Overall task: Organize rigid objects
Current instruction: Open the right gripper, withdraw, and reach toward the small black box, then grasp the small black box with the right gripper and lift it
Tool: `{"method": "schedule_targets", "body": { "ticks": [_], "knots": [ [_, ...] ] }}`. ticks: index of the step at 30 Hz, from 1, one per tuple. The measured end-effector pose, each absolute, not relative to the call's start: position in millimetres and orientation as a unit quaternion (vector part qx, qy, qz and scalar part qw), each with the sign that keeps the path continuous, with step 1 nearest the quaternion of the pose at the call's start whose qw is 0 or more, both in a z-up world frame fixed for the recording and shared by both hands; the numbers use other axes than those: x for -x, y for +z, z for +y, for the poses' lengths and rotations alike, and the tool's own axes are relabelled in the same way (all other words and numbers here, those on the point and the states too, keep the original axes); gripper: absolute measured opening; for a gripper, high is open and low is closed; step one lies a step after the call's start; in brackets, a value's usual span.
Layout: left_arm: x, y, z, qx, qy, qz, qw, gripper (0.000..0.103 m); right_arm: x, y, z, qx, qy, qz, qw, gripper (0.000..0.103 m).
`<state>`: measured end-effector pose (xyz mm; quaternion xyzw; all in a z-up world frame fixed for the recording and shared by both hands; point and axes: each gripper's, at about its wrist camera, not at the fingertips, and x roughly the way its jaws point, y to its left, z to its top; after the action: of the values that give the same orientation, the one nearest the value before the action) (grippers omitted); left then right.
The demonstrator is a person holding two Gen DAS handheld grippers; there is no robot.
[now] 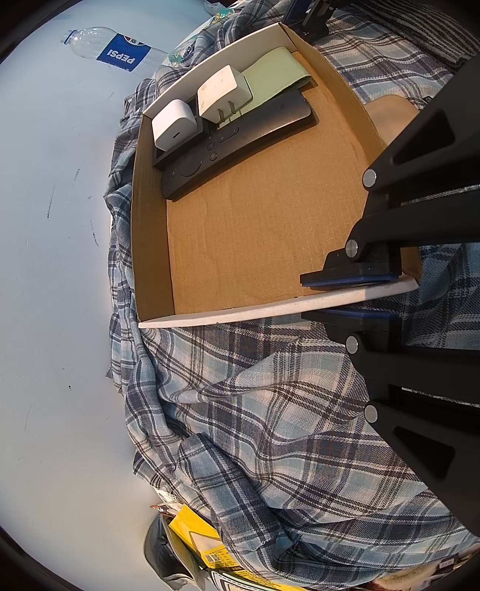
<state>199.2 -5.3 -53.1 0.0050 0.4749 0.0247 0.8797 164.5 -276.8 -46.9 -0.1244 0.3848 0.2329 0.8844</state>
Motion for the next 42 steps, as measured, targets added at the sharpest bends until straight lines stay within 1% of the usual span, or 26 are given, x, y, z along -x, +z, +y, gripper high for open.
{"method": "schedule_targets", "body": {
  "ticks": [13, 25, 29, 34, 38, 42],
  "knots": [
    [-199, -53, -5, -0.006, 0.025, 0.475, 0.88, 0.01, -158, -34, -287, 0.107, 0.219, 0.352, 0.904, 0.029],
    [-199, -53, -5, -0.005, 0.025, 0.475, 0.88, 0.01, -149, -20, -289, 0.116, 0.199, 0.317, 0.92, 0.029],
    [-199, -53, -5, -0.005, 0.025, 0.475, 0.88, 0.01, -152, -4, -284, 0.106, 0.199, 0.305, 0.925, 0.029],
    [-199, -53, -5, -0.006, 0.025, 0.475, 0.88, 0.01, -166, 17, -266, 0.066, 0.222, 0.293, 0.928, 0.029],
    [-199, -53, -5, -0.005, 0.025, 0.475, 0.88, 0.01, -179, 9, -248, 0.054, 0.218, 0.31, 0.924, 0.029],
    [-199, -53, -5, -0.006, 0.025, 0.475, 0.88, 0.01, -186, -11, -235, 0.073, 0.195, 0.325, 0.922, 0.029]
  ]
}}
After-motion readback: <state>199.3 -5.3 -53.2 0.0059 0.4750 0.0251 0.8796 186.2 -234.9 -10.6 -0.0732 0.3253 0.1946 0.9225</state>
